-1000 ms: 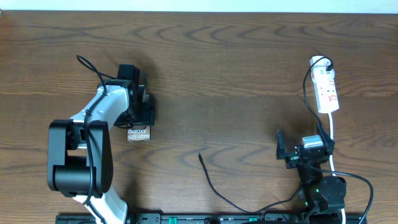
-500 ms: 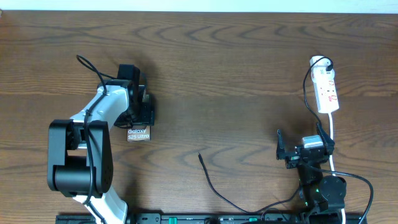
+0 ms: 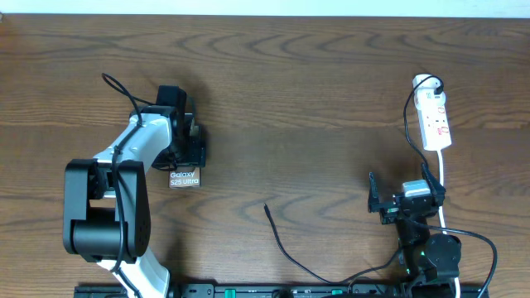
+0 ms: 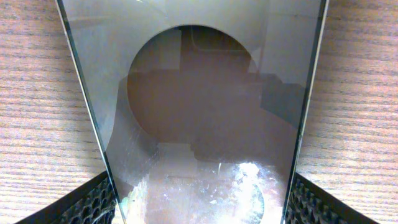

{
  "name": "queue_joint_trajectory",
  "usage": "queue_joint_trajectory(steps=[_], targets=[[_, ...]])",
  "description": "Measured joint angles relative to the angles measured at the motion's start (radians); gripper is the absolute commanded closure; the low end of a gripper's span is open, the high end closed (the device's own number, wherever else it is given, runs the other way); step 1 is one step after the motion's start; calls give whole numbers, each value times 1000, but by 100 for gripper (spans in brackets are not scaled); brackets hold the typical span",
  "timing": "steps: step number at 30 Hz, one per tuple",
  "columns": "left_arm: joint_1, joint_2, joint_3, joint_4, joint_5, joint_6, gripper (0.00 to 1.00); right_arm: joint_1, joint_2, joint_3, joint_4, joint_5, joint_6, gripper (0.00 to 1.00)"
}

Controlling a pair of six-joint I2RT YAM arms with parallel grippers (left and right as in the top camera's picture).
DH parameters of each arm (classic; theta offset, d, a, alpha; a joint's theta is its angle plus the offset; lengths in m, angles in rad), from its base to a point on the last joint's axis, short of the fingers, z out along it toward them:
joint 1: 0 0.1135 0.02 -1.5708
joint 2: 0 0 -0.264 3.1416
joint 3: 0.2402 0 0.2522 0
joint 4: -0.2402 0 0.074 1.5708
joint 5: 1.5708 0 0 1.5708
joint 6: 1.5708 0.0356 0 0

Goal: Plug charger to phone and switch on socket

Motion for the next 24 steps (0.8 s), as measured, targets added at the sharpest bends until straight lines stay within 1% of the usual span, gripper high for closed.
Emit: queue_joint_trajectory(steps=[11,24], targets=[[0,-12,0,-2,0,0,92,0,0,0,0,0,0,1],[0,-93,0,-2,0,0,92,0,0,0,0,0,0,1]])
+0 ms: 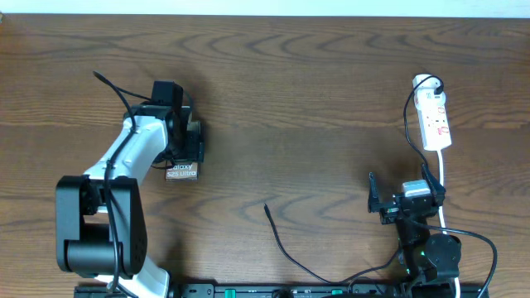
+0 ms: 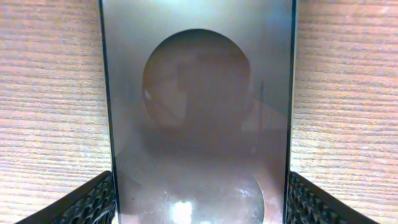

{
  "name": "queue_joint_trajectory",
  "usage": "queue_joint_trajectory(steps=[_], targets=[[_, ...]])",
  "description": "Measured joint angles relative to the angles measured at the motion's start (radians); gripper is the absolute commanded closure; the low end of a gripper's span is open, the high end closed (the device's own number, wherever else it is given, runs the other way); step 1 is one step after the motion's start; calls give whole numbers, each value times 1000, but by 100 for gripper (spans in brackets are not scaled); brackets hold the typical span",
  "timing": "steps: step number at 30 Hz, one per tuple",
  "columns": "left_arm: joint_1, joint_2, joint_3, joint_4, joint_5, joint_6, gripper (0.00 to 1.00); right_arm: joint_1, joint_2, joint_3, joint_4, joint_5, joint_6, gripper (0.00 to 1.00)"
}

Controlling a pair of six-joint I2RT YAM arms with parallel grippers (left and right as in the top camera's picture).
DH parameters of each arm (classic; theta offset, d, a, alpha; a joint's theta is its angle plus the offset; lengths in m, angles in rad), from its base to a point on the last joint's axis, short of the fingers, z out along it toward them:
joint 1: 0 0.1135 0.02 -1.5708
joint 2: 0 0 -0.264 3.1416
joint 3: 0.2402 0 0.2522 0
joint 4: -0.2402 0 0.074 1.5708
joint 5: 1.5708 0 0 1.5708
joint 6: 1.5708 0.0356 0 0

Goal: Plug charger to phone and switch on socket

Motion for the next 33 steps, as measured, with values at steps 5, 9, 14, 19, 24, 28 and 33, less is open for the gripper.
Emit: queue_joint_trajectory(steps=[5,9,14,19,24,28,33], targets=[[0,-3,0,-3,0,0,93,0,0,0,0,0,0,1],[0,-3,0,-10,0,0,92,0,0,0,0,0,0,1],[0,-3,-7,-9,0,0,93,0,0,0,0,0,0,1],[0,-3,-51,-3,0,0,92,0,0,0,0,0,0,1],[0,-3,-62,-3,0,0,93,0,0,0,0,0,0,1],[0,-3,-62,-2,0,0,93,0,0,0,0,0,0,1],[0,-2,-64,2,0,0,93,0,0,0,0,0,0,1]])
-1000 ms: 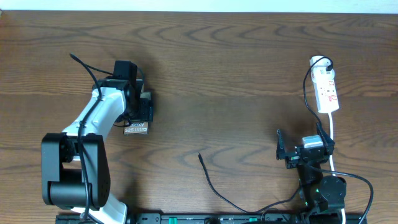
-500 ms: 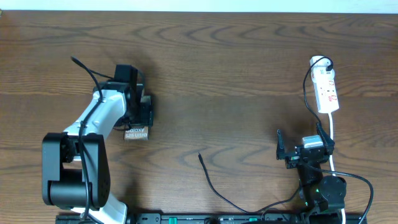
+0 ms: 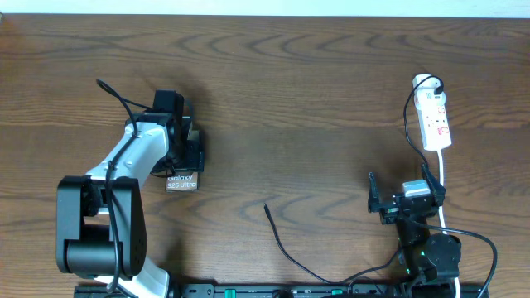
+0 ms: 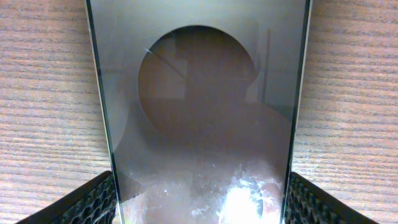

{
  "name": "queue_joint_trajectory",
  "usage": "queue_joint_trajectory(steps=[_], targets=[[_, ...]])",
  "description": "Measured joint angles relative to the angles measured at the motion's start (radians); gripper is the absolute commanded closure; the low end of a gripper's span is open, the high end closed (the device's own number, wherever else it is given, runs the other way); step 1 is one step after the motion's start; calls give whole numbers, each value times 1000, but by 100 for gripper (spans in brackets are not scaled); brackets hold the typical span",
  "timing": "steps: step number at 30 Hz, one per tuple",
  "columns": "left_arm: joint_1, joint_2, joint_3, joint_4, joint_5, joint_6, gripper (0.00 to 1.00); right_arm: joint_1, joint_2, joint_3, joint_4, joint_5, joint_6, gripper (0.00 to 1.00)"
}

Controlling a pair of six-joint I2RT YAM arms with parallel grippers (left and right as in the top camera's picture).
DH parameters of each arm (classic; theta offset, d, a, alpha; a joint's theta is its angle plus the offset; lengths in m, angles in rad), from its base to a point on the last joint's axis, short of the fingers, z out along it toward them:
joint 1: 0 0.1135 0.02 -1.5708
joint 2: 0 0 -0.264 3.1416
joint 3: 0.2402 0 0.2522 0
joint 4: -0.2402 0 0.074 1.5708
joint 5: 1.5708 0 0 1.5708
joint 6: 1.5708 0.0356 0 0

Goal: Plug charger to phone and switch on socket

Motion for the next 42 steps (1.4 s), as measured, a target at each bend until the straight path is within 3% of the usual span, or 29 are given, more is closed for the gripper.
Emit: queue_joint_trajectory(steps=[27,30,32,38,42], targets=[[-1,17,-32,66,-3,0,91,0,0,0,0,0,0,1],[-1,17,-32,66,-3,0,44,0,0,0,0,0,0,1],[-1,17,-32,66,-3,0,26,0,0,0,0,0,0,1],[-1,17,-37,75,-4,0,7,0,0,0,0,0,0,1],[0,17,-42,77,1,0,5,0,0,0,0,0,0,1]])
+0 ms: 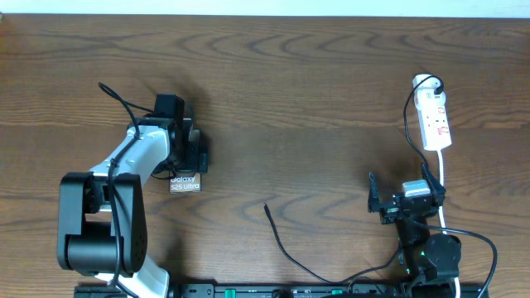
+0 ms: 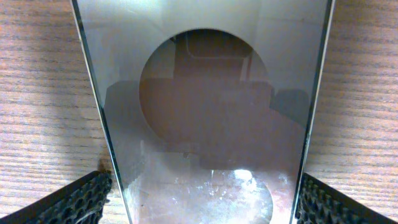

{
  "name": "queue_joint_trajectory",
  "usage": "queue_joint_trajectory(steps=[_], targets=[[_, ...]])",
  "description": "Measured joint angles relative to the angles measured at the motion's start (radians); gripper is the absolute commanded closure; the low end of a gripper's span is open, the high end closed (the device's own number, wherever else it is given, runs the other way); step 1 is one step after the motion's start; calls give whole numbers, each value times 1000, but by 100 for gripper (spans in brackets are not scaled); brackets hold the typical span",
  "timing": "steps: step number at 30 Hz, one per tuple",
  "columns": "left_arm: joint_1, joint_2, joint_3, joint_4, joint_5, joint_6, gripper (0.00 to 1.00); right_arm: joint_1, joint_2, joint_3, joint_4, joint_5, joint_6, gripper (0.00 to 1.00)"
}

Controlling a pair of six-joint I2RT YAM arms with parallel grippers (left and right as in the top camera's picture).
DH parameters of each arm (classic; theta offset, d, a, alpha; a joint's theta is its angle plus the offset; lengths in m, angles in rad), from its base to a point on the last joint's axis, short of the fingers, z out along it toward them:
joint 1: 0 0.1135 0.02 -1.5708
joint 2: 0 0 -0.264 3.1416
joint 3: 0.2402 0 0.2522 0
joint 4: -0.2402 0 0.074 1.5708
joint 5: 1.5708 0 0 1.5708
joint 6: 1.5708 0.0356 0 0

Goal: Plug charger to phone and switch on socket

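Observation:
The phone point(image 2: 205, 106) fills the left wrist view, a dark glass slab that mirrors the camera, wider at its far end. My left gripper point(image 1: 184, 157) is shut on it, with a ribbed black pad point(image 2: 78, 202) against each long edge. In the overhead view the phone's white end point(image 1: 185, 183), printed "Galaxy S25 Ultra", sticks out below the fingers. The black charger cable's free tip point(image 1: 267, 207) lies on the wood to the right, apart from the phone. The white socket strip point(image 1: 434, 116) lies at the far right. My right gripper point(image 1: 402, 190) rests open below it.
The brown wooden table point(image 1: 315, 91) carries everything. The black cable runs from its tip down to the front edge near the right arm's base point(image 1: 431, 257). A white lead and a black lead curl round the strip's top end. The left arm's base point(image 1: 95, 232) stands at the front left.
The left gripper and the phone have shifted a touch to the right and toward the front. In the wrist view the phone now tapers more and the pads sit lower. The right arm and cable are unchanged.
The left gripper was shut on the phone at the left of the table throughout. It stood a little further back and left 2.5 s ago with the phone's edges parallel, then came forward again and tilted. The cable, strip and right arm stayed put.

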Motion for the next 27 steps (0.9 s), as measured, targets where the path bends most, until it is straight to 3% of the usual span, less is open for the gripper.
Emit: queue_joint_trajectory(steps=[27], targets=[[2,-6,-1,25,70,-2,4,0,0,0,0,0,0,1]])
